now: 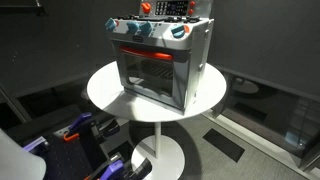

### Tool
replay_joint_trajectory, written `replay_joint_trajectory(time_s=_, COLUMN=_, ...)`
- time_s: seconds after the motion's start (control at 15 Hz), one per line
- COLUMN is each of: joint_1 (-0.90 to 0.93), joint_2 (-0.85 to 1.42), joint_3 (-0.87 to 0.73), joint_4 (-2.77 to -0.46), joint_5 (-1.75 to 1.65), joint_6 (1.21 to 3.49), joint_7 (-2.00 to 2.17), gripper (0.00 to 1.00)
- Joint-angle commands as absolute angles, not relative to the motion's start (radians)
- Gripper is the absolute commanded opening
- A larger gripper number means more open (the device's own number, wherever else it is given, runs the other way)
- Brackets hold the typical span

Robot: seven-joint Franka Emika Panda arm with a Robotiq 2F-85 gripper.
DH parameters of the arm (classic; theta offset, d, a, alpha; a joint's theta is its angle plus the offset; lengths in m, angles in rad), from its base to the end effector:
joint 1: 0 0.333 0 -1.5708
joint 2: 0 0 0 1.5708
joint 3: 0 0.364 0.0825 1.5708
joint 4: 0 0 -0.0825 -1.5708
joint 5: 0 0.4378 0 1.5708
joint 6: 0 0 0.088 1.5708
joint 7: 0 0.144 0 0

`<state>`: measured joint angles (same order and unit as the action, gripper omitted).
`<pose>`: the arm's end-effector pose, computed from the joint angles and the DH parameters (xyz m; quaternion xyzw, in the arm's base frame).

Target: Push the right top button

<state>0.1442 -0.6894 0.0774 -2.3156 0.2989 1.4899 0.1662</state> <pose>0.3237 0.1244 0.5735 -0.9897 -0.0188 0.0899 0.1099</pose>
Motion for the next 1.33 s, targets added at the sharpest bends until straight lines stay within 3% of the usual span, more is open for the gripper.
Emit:
replay_joint_trajectory(time_s=0.0, joint_1=0.115, joint_2=-0.69, joint_3=0.097, joint_4=-2.312, joint_5=0.309, joint_6=1.483, joint_7=0.153, gripper=1.0)
replay_joint_trajectory(time_s=0.6, joint_1=0.065, joint_2=-0.635, joint_3=0.097, joint_4=-2.226, joint_5=0.278, joint_6=1.534, joint_7=0.164, gripper=1.0)
replay_joint_trajectory(time_s=1.27, joint_1=0.002, joint_2=-0.409, joint_3=0.096, joint_4=-2.041, joint_5=0.154, joint_6=1.753, joint_7=0.189, gripper=1.0)
